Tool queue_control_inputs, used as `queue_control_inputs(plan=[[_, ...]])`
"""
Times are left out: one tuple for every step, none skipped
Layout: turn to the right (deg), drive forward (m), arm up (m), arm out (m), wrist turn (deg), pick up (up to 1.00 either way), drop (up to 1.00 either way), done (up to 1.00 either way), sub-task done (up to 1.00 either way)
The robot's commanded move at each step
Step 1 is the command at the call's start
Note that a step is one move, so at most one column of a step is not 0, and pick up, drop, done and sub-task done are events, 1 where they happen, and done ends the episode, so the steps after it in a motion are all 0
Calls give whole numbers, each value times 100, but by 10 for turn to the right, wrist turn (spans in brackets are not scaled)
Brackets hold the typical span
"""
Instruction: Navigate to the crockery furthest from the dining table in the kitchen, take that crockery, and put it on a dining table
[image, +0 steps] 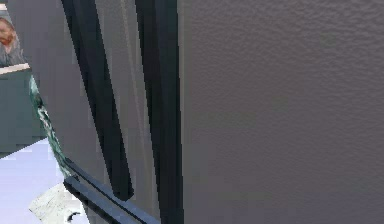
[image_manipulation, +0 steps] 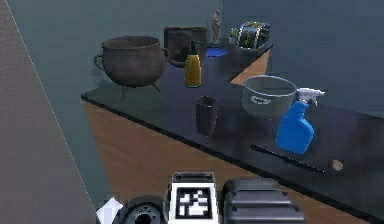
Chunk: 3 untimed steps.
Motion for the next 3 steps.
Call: queue_control_inputs(plan=[[0, 0, 0, 38, 0, 0, 0, 0, 0], [0, 0, 0, 0, 450, 0, 0, 0, 0], [0, 0, 0, 0, 450, 0, 0, 0, 0]])
